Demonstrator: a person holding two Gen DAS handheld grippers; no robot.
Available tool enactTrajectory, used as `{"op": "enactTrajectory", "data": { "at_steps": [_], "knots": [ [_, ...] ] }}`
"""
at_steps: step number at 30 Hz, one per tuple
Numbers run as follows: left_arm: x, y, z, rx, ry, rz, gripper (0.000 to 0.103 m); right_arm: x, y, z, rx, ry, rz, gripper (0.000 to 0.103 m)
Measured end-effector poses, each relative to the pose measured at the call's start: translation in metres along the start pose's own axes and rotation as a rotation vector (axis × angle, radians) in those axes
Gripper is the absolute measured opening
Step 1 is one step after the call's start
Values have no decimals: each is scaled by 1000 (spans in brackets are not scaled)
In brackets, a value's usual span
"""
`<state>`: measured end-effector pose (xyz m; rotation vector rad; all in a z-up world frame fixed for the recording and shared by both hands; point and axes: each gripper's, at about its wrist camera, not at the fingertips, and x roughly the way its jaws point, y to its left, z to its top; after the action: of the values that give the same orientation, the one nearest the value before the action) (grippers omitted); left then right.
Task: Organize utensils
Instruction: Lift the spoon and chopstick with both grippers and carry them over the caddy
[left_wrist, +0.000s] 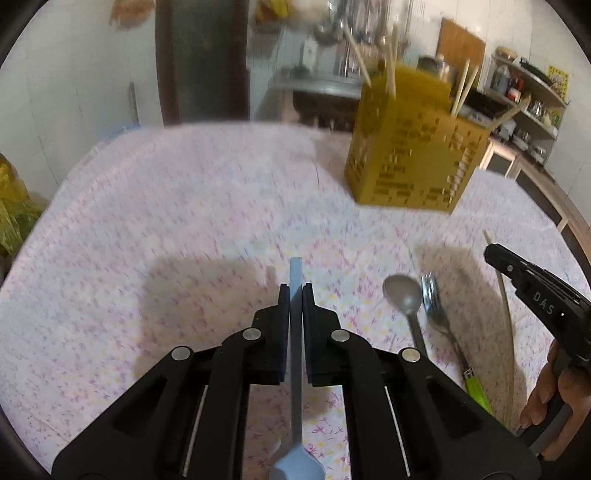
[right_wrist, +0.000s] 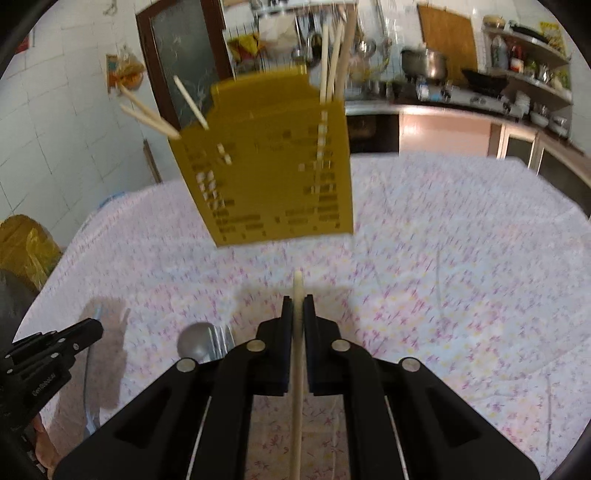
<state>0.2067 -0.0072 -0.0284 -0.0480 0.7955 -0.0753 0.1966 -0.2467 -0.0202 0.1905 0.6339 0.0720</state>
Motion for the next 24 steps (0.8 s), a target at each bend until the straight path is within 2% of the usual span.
{"op": "enactTrajectory", "data": {
  "at_steps": [8,12,16,20,24],
  "knots": [
    [-43,8,7,-8,-199,11,5,-52,7,9,-13,-243,-31,6],
    [-58,16,7,-28,-254,1,5,-75,11,10,-7,-347,-30,6],
    [-68,18,7,-41,-293,2,5,-91,19,8,-46,-448,-66,6],
    [-73,17,6,-34,-333,10,5,-100,23,7,-62,-502,-80,6],
    [-74,17,3,-26,-348,16,5,-102,24,8,-68,-518,-86,6]
  ]
}}
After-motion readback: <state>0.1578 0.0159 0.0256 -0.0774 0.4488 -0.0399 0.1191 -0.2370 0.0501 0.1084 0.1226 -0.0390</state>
